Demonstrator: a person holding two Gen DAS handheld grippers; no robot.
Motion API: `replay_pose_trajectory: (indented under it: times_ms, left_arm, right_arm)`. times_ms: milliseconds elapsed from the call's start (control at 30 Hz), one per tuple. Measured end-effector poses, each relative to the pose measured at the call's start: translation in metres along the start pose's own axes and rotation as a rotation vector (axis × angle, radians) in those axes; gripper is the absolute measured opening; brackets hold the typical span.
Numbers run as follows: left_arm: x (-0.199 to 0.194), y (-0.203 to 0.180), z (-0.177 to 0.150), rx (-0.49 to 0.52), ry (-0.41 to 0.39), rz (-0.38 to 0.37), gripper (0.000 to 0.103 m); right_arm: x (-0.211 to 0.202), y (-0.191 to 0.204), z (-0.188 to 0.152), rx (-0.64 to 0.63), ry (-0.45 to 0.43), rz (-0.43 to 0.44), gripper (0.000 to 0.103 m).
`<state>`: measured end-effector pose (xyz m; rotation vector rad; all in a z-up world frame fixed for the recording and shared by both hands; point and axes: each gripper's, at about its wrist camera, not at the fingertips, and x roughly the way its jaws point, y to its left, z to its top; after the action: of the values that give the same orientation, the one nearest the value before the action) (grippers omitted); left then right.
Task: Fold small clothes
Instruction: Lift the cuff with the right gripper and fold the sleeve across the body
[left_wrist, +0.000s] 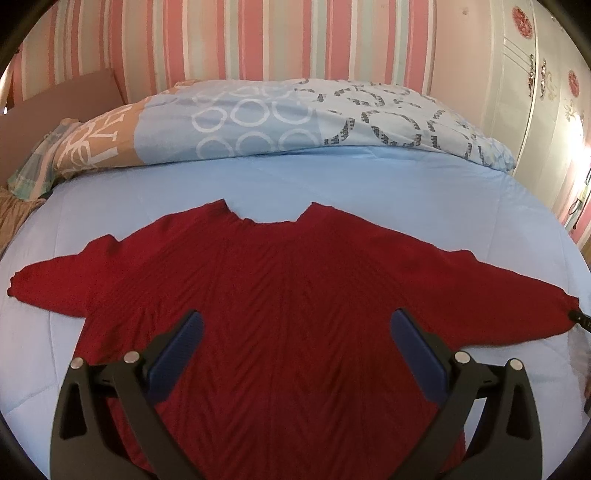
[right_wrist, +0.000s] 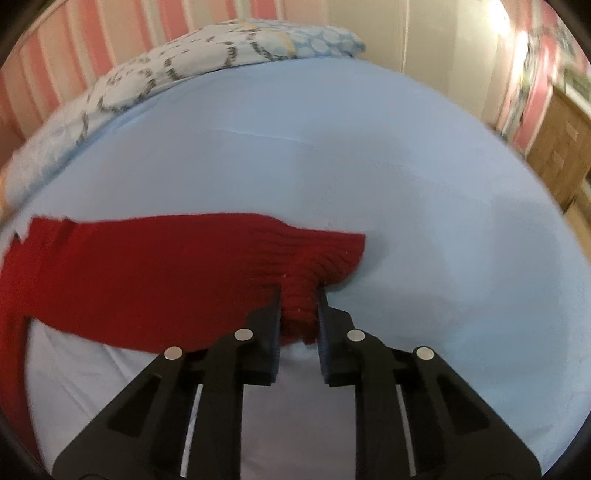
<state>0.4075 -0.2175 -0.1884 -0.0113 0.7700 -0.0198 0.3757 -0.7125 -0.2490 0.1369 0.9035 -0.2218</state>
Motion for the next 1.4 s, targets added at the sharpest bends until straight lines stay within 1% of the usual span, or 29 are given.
replay_pose_trajectory:
  times_ms: [133, 300, 433, 500, 600, 700, 767, 900, 1033, 1100, 1233, 1300, 1400]
  left_arm:
    - [-0.007, 0.005, 0.003, -0.001, -0.006, 0.001, 0.101]
    - [-0.023, 0.025, 0.012, -0.036, -0.023, -0.006, 0.101]
    - [-0.039, 0.047, 0.022, -0.040, -0.052, -0.003, 0.101]
    - [-0.045, 0.059, 0.025, -0.036, -0.059, 0.004, 0.101]
    - [-0.052, 0.087, 0.030, -0.045, -0.058, 0.025, 0.101]
    - [-0.057, 0.124, 0.036, -0.081, -0.051, 0.041, 0.101]
    - [-0.060, 0.141, 0.039, -0.082, -0.057, 0.059, 0.101]
    - [-0.064, 0.180, 0.043, -0.095, -0.065, 0.089, 0.101]
    - [-0.065, 0.224, 0.043, -0.137, -0.051, 0.117, 0.101]
    - [-0.067, 0.244, 0.041, -0.146, -0.051, 0.137, 0.101]
    - [-0.065, 0.274, 0.037, -0.153, -0.045, 0.159, 0.101]
    - [-0.063, 0.286, 0.036, -0.158, -0.048, 0.164, 0.101]
    - [-0.055, 0.306, 0.030, -0.180, -0.036, 0.171, 0.101]
  right_arm:
    - [-0.034, 0.015, 0.012, -0.017, -0.104, 0.021, 0.015]
    - [-0.074, 0.053, 0.034, -0.059, -0.185, 0.088, 0.015]
    - [-0.103, 0.107, 0.052, -0.081, -0.241, 0.164, 0.015]
    - [-0.110, 0.140, 0.058, -0.073, -0.255, 0.215, 0.015]
    - [-0.113, 0.188, 0.063, -0.035, -0.259, 0.300, 0.015]
    - [-0.108, 0.238, 0.066, -0.009, -0.247, 0.375, 0.015]
    - [-0.103, 0.279, 0.064, -0.003, -0.230, 0.427, 0.015]
    - [-0.092, 0.363, 0.057, -0.040, -0.197, 0.496, 0.015]
    - [-0.077, 0.438, 0.047, -0.079, -0.167, 0.547, 0.015]
    - [-0.067, 0.478, 0.037, -0.106, -0.145, 0.565, 0.015]
    - [-0.051, 0.540, 0.018, -0.163, -0.105, 0.582, 0.015]
    - [-0.041, 0.572, 0.008, -0.216, -0.088, 0.562, 0.015]
    - [-0.033, 0.606, -0.007, -0.267, -0.061, 0.567, 0.015]
